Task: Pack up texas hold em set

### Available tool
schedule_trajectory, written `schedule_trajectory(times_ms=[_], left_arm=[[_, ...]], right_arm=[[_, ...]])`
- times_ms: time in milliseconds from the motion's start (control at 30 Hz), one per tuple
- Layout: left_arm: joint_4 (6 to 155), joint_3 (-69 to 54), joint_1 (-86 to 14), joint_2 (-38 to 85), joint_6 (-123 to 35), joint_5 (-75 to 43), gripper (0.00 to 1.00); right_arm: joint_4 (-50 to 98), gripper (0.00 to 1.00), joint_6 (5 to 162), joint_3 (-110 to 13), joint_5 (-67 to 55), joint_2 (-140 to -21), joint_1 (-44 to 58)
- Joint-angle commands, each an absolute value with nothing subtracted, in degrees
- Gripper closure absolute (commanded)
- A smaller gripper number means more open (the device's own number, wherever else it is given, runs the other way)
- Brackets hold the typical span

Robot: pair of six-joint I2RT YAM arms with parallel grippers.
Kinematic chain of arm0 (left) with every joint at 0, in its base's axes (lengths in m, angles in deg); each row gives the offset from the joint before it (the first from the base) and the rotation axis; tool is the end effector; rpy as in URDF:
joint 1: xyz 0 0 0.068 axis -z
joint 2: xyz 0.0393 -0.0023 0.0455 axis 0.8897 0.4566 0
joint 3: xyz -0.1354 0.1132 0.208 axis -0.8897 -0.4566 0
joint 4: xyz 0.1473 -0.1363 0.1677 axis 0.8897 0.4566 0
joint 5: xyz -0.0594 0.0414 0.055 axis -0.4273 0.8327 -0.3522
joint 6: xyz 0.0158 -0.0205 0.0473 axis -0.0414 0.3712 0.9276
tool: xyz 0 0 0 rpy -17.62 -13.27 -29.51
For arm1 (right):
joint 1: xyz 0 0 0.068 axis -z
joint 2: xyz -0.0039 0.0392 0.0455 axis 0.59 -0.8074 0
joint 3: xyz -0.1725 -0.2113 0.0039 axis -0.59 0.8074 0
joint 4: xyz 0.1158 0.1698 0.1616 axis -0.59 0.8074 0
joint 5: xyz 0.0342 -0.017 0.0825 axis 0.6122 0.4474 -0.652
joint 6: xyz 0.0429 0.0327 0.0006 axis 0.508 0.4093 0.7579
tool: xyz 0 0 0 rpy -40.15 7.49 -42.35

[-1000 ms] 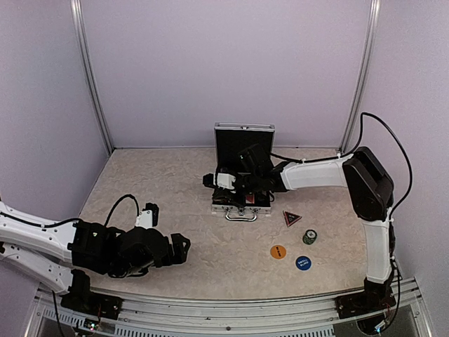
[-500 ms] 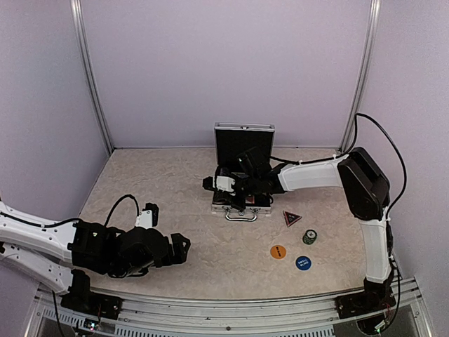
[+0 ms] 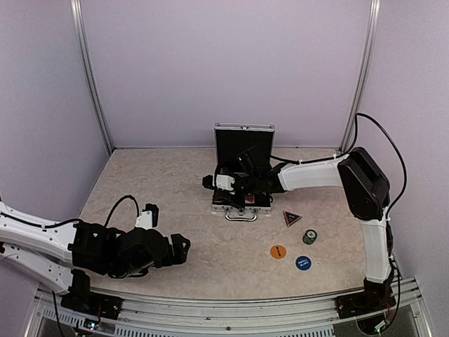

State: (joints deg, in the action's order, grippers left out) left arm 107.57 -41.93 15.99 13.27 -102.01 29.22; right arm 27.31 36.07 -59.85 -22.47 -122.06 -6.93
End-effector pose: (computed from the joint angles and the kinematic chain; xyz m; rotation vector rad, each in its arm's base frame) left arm 0.0631 -0.2095 0.2132 -0.0721 2.3145 -0.5486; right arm 0.3391 0.3372 0.1703 -1.6546 1.5209 0.5049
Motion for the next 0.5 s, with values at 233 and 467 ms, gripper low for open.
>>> schedule_trajectory(times_ms=[233,467], left_arm=[[106.21,-43.58,16.36,13.05,-102.79,29.12,0.01],[106.0,-43.82,16.36,13.31,-102.79,28.94,0.01]], right_arm=[[25.25,1.0,36.9,-61.32,-22.15,-120.64,-6.2],[26.97,1.0,36.51,-62.2,-20.88,-122.95,-6.18]])
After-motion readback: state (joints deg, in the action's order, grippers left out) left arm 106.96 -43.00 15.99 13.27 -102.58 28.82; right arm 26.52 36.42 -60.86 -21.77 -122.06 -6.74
